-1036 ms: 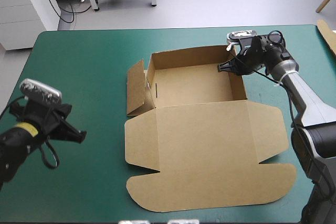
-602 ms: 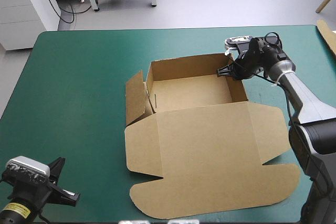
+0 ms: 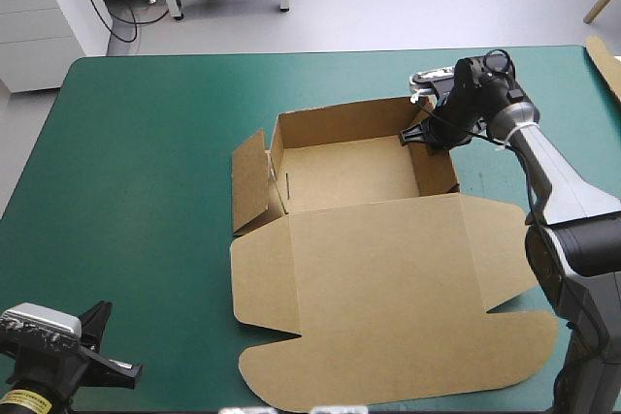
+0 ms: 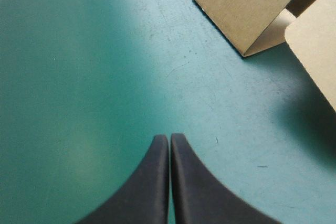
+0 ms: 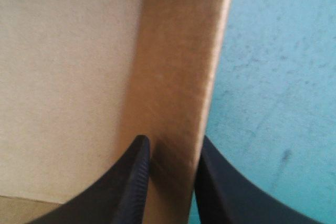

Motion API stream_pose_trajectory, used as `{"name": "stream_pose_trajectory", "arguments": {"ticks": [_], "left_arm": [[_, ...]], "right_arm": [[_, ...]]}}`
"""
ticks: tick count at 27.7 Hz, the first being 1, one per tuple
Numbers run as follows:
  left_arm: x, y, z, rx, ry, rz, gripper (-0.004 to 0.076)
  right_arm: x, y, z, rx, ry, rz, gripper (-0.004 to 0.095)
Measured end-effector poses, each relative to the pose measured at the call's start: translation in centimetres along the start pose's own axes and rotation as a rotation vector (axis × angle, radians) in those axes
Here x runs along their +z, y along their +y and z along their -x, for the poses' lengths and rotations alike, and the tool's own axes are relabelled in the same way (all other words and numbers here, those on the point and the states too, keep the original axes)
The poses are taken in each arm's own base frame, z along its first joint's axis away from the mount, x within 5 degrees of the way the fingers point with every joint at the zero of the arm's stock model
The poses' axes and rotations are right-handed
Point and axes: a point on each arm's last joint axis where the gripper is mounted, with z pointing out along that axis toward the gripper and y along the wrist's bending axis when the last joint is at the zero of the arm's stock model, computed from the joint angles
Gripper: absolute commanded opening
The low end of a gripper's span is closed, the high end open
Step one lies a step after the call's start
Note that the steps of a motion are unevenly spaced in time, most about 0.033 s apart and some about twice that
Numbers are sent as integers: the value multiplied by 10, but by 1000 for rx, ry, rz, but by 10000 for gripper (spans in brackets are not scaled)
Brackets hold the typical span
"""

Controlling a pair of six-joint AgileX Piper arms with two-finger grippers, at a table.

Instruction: Fold the box

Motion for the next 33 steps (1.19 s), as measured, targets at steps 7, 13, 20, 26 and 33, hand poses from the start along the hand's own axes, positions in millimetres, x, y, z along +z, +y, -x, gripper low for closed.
{"name": "stream_pose_trajectory", "arguments": {"ticks": [7, 13, 20, 26, 33], "left_arm": [[0, 0, 0, 0, 0, 0, -8], [0, 0, 0, 0, 1, 0, -8], [0, 0, 0, 0, 1, 0, -8], [0, 0, 0, 0, 1, 0, -8], [0, 0, 0, -4, 1, 0, -8]], "right_arm": [[-113, 0, -17, -35, -225, -89, 539], [-157, 3, -33, -36, -315, -102, 539], [-165, 5, -37, -34, -331, -94, 539], [-120, 4, -33, -28, -206, -61, 538], [-37, 1, -25, -17, -5, -34, 538]]}}
